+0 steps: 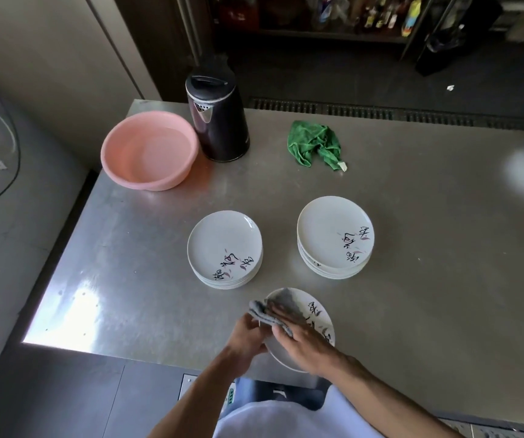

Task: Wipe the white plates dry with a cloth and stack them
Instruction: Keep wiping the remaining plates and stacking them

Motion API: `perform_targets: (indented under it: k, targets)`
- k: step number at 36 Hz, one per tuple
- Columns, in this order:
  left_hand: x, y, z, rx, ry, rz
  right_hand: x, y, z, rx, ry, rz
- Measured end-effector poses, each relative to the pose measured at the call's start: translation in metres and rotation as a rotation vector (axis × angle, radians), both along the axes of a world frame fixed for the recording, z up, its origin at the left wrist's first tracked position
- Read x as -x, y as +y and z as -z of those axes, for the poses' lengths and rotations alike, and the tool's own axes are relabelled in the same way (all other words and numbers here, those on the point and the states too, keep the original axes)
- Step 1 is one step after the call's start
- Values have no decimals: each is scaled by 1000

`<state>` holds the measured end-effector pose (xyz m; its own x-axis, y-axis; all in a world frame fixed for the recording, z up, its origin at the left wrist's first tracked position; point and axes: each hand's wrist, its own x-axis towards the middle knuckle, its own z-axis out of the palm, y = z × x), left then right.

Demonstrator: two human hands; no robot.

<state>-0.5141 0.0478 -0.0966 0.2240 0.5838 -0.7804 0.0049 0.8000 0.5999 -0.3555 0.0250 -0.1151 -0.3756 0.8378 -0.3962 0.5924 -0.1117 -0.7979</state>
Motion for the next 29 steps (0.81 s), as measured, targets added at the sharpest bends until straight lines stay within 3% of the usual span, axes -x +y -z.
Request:
perform_targets:
  k: [2,5,7,10,12,17,19,25,29]
  targets:
    - [2,-1,-1,20,-15,28,-4,0,11,-88,-233,-35]
    - [2,-2,0,37,-23,27,-11,5,18,-8,-542,95]
    - [0,-1,-1,28,-13,43,-9,5,18,-59,-525,70]
    - [-4,-1,-2,13,-1,75,2,-2,11,-122,-169,1]
    - [-6,-1,-2,19,4,45,3,-6,11,-102,-117,-31]
    - [-4,-2,6,131,-6,-162,-10,3,20,-17,-614,85]
    - [-5,-1,6,155,15,-238,-12,8,17,42,-556,126]
    - [-6,4,7,68,163,-68,-3,3,-13,87,64,151]
    - [-2,1,7,18,144,40,6,2,-8,53,17,20]
